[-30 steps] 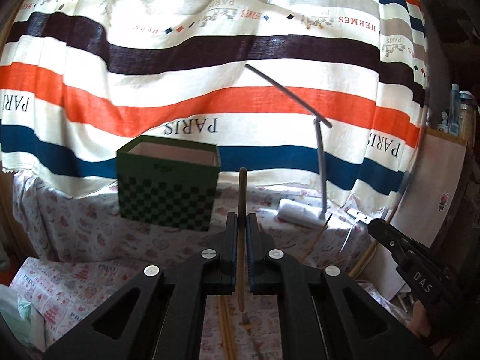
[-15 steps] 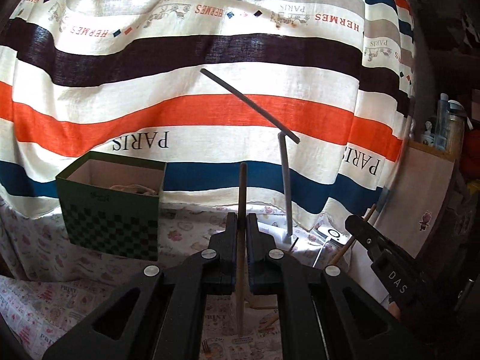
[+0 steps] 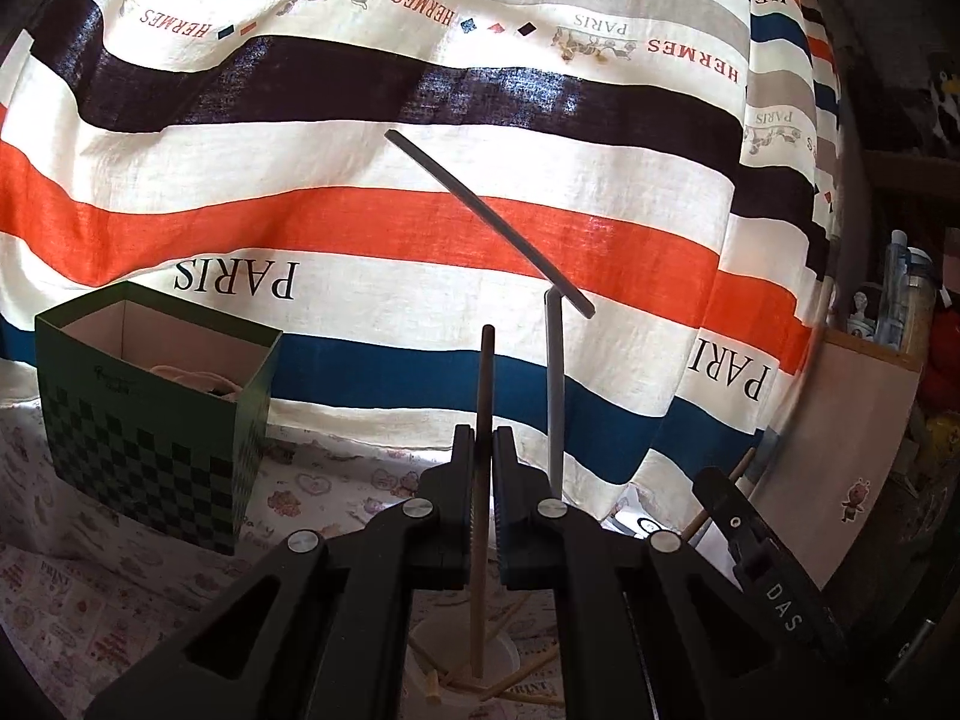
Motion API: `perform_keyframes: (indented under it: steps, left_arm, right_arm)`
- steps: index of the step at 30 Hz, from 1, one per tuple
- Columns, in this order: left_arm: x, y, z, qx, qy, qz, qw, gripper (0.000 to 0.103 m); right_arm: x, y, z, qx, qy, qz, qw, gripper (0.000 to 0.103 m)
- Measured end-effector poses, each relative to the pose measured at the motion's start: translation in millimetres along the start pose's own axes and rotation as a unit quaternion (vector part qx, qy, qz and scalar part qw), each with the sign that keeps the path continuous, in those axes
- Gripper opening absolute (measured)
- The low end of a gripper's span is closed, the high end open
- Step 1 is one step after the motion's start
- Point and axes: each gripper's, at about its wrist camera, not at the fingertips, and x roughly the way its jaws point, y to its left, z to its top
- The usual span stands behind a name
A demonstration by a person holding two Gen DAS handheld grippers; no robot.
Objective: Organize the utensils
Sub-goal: 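Lift both held sticks upright and carry them over the cup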
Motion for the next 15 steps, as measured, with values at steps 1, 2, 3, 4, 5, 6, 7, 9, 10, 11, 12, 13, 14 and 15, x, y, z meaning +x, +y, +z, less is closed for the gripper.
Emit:
perform_keyframes:
  steps: [1, 2, 3, 4, 5, 6, 7, 9, 10, 11, 12, 13, 14, 15]
  left_arm:
    - [4, 0, -2, 0.005, -0.001, 0.004, 1.0000, 0.004]
    - [10, -1, -5, 0.012, 0.003, 0.011, 0.9999, 0.004]
    - [15, -1, -8, 0.017, 0.009, 0.017, 0.9997, 0.004]
    - [19, 0, -12, 0.021, 0.016, 0.021, 0.9994, 0.004]
    - [23, 1, -17, 0.023, 0.022, 0.022, 0.9993, 0.004]
    - [26, 1, -21, 0.025, 0.029, 0.021, 0.9991, 0.004]
    - [30, 1, -25, 0.027, 0.035, 0.021, 0.9988, 0.004]
    - [35, 1, -33, 0.034, 0.046, 0.023, 0.9981, 0.004]
    - [37, 1, -36, 0.037, 0.052, 0.023, 0.9977, 0.004]
    - [39, -1, -38, 0.040, 0.056, 0.022, 0.9974, 0.004]
    - [40, -2, -41, 0.046, 0.063, 0.022, 0.9968, 0.004]
    - [43, -4, -45, 0.053, 0.070, 0.021, 0.9959, 0.004]
    - [45, -7, -48, 0.062, 0.076, 0.022, 0.9949, 0.004]
    - [46, -8, -51, 0.069, 0.080, 0.023, 0.9941, 0.004]
  right_arm:
    - [2, -2, -1, 0.002, -0.002, -0.001, 1.000, 0.006]
    - [3, -4, -2, 0.005, -0.004, -0.001, 1.000, 0.006]
    - [3, -7, -2, 0.011, -0.007, -0.001, 1.000, 0.006]
    - [3, -10, -3, 0.018, -0.012, -0.002, 1.000, 0.006]
    - [4, -14, -4, 0.024, -0.016, -0.003, 1.000, 0.006]
    - [5, -16, -5, 0.030, -0.018, -0.005, 0.999, 0.006]
    - [7, -20, -7, 0.038, -0.018, -0.006, 0.999, 0.006]
    - [15, -22, -10, 0.038, -0.005, -0.008, 0.999, 0.006]
    - [19, -22, -12, 0.035, 0.002, -0.015, 0.999, 0.006]
    - [22, -21, -14, 0.030, 0.005, -0.021, 0.999, 0.006]
    - [25, -20, -16, 0.023, 0.009, -0.027, 0.999, 0.006]
    - [29, -18, -17, 0.012, 0.017, -0.035, 0.999, 0.006]
    - [32, -16, -19, 0.002, 0.024, -0.043, 0.999, 0.006]
    - [35, -15, -20, -0.006, 0.030, -0.050, 0.998, 0.006]
